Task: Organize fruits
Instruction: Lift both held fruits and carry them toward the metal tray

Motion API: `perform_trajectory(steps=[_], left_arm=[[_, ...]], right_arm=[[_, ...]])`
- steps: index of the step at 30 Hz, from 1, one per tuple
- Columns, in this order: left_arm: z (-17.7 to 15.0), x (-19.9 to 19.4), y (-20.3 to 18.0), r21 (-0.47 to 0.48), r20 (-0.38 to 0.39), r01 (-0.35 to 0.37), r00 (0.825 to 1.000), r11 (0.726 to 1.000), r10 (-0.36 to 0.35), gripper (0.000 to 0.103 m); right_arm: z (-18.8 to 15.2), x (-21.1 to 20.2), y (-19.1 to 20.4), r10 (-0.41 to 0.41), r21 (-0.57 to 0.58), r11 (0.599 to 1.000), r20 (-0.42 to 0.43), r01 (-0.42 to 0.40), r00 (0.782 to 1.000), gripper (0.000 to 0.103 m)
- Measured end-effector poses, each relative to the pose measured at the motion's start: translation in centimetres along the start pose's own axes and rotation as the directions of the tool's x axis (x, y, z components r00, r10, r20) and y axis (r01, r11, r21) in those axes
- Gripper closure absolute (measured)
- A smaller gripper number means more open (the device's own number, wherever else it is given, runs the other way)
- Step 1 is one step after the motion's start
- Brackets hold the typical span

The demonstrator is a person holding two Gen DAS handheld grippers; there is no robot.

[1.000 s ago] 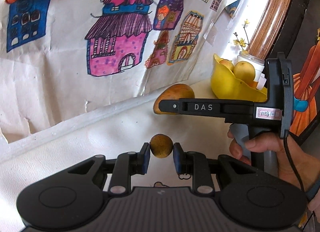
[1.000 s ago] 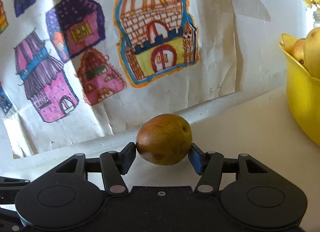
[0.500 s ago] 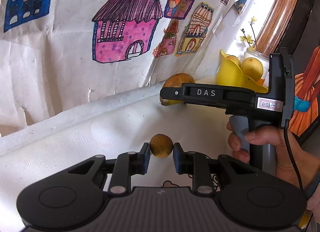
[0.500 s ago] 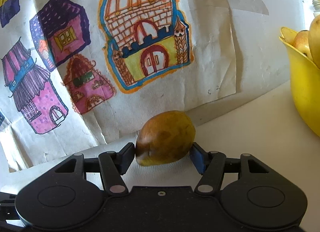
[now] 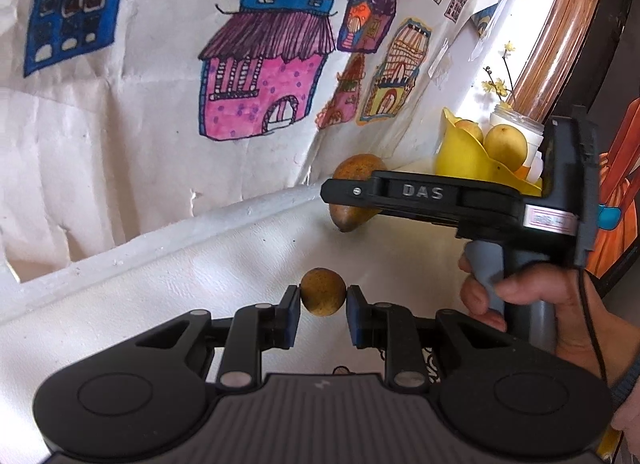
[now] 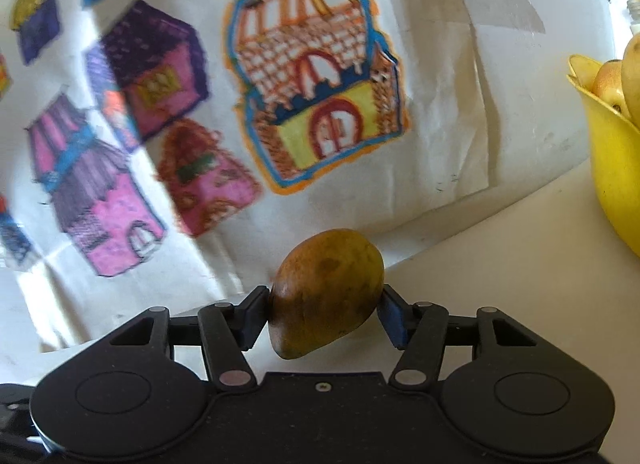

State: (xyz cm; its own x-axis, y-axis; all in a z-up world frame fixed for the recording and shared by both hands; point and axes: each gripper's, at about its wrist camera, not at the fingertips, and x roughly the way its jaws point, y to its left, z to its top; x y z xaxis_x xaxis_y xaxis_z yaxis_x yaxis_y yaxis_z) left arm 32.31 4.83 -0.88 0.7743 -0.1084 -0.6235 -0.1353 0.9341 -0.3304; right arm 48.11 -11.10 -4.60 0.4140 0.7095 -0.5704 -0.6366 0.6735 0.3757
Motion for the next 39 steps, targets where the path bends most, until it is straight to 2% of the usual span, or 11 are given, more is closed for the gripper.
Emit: perform_trajectory(steps=[11,14,18,23,27,29,35,39], left_arm=[[0.0,-4.0,-0.8,0.005,0.044,0.002,0.999,1.0,-0.002,0.076],[-0.1,-5.0,-0.9,0.011,0.05,0.0,0.999,1.0,0.0,0.076],[-0.7,-4.8,-0.8,0.011,0.025,-0.009,1.0,1.0,0.008,0.076],[-1.6,-3.6,0.3,-0.013,-0.005,-0.014,1.0,1.0,0.014,0.076],[-1.7,-2.9,1.0,-0.023,-0.015,-0.022,1.0,1.0,0.022,0.076],[-1.8,-2.6,1.3,-0.034,-0.019,-0.022,1.0,0.999,0.021,0.076],[-2.0,-2.6,1.6,-0.024,-0.013,-0.024,1.0,0.999,0.023,0.076],[-1.9,-2.8,2.0,-0.04,-0.007,-0.032,0.999,0.999,0.032,0.076]], right_arm=[[-0.1,-5.6,1.6,0.088,0.099,0.991,0.075,-0.095,0.993,0.045],[-1.1,-7.0,1.9,0.084,0.1,0.991,0.068,-0.09,0.994,0.047],[-3.2,-6.4,2.2,0.042,0.085,0.996,-0.026,-0.04,0.999,0.049],[-4.0,-6.6,2.5,0.037,0.06,0.998,-0.018,-0.036,0.999,0.049],[-4.7,-5.6,3.6,0.003,-0.02,1.0,-0.066,-0.004,0.998,0.043],[-5.3,-5.0,4.1,-0.018,-0.059,0.998,-0.086,0.013,0.996,0.044],[-5.3,-4.2,4.2,-0.023,-0.048,0.999,-0.062,0.02,0.998,0.046],[-4.8,-3.5,4.3,-0.023,-0.073,0.997,-0.069,0.018,0.997,0.043]])
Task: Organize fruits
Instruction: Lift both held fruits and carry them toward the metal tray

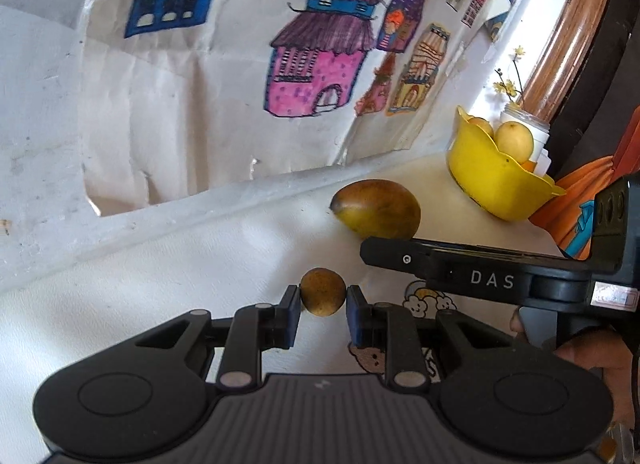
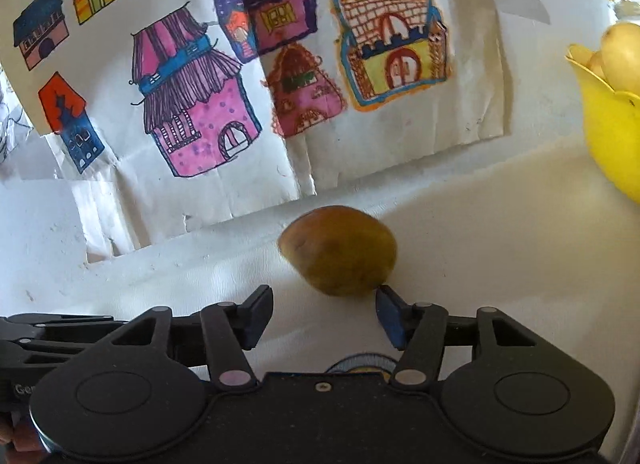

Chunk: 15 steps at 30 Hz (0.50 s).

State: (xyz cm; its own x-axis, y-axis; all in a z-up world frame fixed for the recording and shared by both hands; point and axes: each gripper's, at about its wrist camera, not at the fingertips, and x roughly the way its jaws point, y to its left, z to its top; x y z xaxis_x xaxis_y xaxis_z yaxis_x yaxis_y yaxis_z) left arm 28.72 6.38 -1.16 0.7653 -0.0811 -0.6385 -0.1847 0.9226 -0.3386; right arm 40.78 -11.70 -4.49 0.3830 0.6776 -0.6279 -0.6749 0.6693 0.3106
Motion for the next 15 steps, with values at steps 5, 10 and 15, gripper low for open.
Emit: perform_trajectory(steps=[5,10,15], left_arm=[[0.1,-0.2,0.7,-0.008,0.011,-0.009,1.0,1.0,0.009,0.076],[0.3,-0.1,1.0,-0.017,0.015,-0.016,1.0,1.0,0.016,0.076],[0.5,0.0,1.3,-0.031,0.022,-0.02,1.0,0.999,0.02,0.076]], right_arm=[[0.6,0.8,-0.4,0.008,0.031,0.999,0.013,-0.008,1.0,0.041],[1.1,1.6,-0.8,0.007,0.042,0.999,0.034,-0.008,0.999,0.033],[1.5,2.5,-0.8,-0.002,0.042,0.999,0.056,-0.001,0.998,0.03]])
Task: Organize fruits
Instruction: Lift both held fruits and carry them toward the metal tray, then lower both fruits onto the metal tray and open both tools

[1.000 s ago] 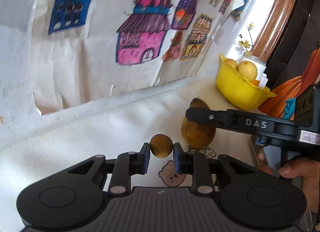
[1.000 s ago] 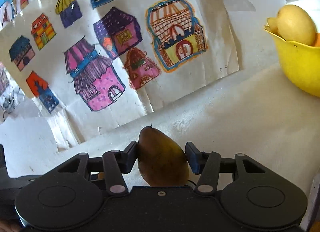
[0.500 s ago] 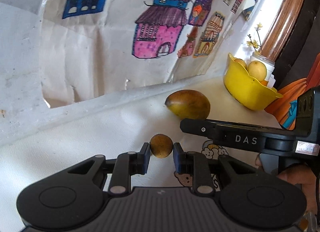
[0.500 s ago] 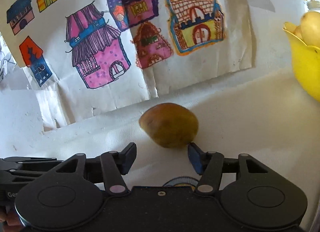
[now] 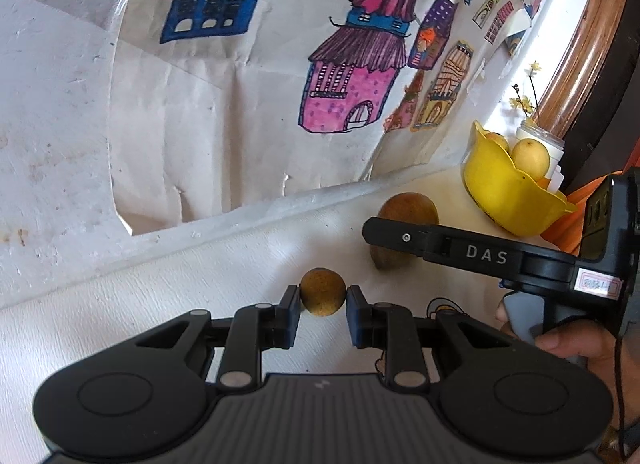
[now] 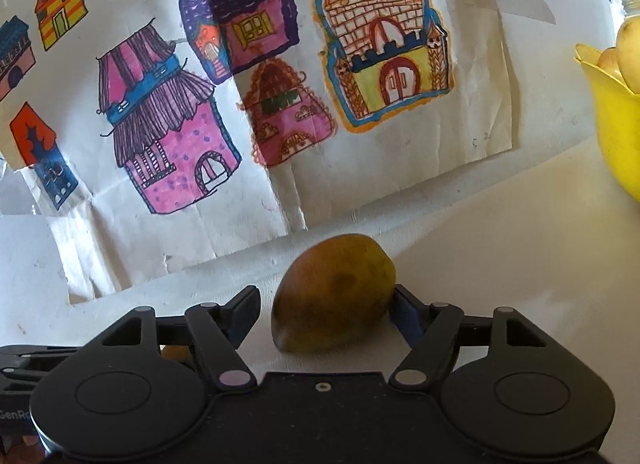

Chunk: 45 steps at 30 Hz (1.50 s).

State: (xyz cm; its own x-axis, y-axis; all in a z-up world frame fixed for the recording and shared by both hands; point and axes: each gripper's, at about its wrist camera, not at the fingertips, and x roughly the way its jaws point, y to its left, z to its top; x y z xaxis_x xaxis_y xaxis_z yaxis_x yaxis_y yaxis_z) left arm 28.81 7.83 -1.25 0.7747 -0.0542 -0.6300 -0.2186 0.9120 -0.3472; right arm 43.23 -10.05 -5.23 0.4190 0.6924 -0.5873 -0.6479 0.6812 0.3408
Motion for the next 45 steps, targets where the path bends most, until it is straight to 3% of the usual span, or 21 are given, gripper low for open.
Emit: perform_trajectory(steps=[3,12,17,27,37,45], left_arm=[[0.0,0.0,0.1,0.001,0.006,-0.005,1.0,1.0,0.005,0.076],[-0.2,-0.7,-0.2,0.027,0.024,-0.013,1.0,1.0,0.013,0.076],[0.0,-1.9,-0.6,0.028,0.033,-0.007,0.999,1.0,0.006,0.076],[-0.1,-6.2,-4.1,0.081,0.077,0.048,0.996,0.996,-0.055,0.076],[-2.0,-8.7,-11.0,0.169,0.068,0.167,0.981,0.971,-0.18,0.076],[-5.2,-8.1,-16.3,0.219,-0.002,0.27,0.961,0.938,-0.276,0.076]], right_arm=[[0.0,0.1,0.2,-0.027,-0.014,1.0,0.018,0.027,0.999,0.04],[-1.1,-0.8,0.2,0.01,0.061,0.998,0.03,-0.012,0.999,0.041],[-1.4,-3.5,0.3,0.031,0.119,0.992,0.062,-0.038,0.998,0.041],[-0.3,-14.3,2.0,0.037,0.129,0.99,0.167,-0.059,0.985,0.041],[-2.1,-25.1,2.0,-0.09,0.125,0.99,0.201,0.066,0.975,0.041],[-7.5,-31.7,-0.3,-0.2,0.146,0.974,0.204,0.172,0.958,0.041]])
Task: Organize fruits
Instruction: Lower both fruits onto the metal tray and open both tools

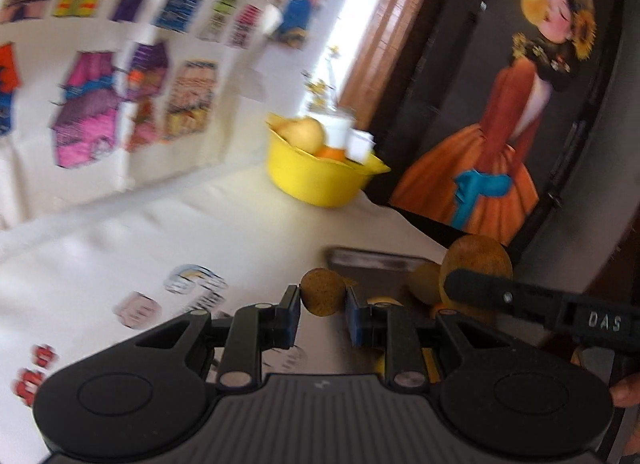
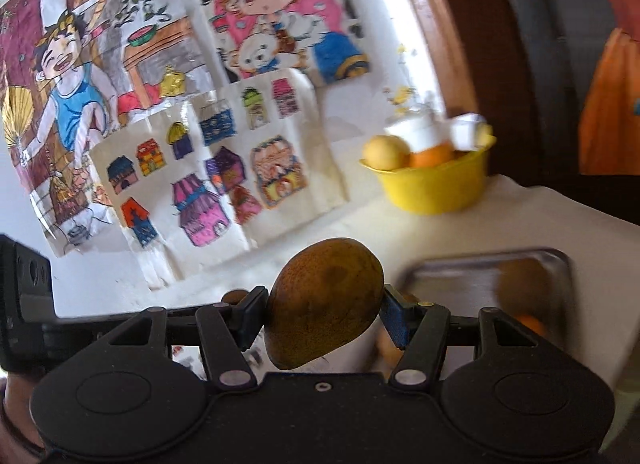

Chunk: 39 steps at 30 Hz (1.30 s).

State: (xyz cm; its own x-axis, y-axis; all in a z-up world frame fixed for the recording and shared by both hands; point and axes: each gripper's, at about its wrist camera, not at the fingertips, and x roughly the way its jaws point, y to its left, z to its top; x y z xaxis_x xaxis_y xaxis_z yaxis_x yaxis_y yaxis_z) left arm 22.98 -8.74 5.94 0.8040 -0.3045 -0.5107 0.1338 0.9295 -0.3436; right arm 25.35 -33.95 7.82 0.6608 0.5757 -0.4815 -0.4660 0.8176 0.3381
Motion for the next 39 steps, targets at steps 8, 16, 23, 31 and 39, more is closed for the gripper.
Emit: perform_trajectory(steps=[8,16,23,31,39], left_arm=[[-1.3,3.1,-3.8,0.07,-0.049,0.071,0.996,0.995,-0.068,0.076],[-1.2,7.2,-8.1,0.191,-0.092,0.142,0.988,0.971,-0.127,0.076],[-1.8,10.6,-10.3,0.258,-0.155,0.132,0.983,0.957,-0.094,0.076],[-2.4,12.1,-11.0,0.314,-0.196,0.093,0.98,0.945,-0.031,0.076],[-2.6,13.7,-11.5,0.331,-0.247,0.074,0.969,0.941,0.01,0.076]], right_arm=[[-4.4,-5.1,-3.9,-0.113,-0.021,0.993,0.002,0.113,0.994,0.041],[-8.4,-6.0,-5.5,-0.225,-0.046,0.973,-0.005,0.224,0.974,0.041],[-9.9,-4.3,-6.1,-0.274,-0.026,0.962,-0.022,0.273,0.962,0.041],[-10.2,-3.5,-6.0,-0.305,-0.032,0.952,-0.01,0.304,0.952,0.041],[-10.7,-3.1,-5.3,-0.336,-0.066,0.94,0.001,0.335,0.942,0.041]])
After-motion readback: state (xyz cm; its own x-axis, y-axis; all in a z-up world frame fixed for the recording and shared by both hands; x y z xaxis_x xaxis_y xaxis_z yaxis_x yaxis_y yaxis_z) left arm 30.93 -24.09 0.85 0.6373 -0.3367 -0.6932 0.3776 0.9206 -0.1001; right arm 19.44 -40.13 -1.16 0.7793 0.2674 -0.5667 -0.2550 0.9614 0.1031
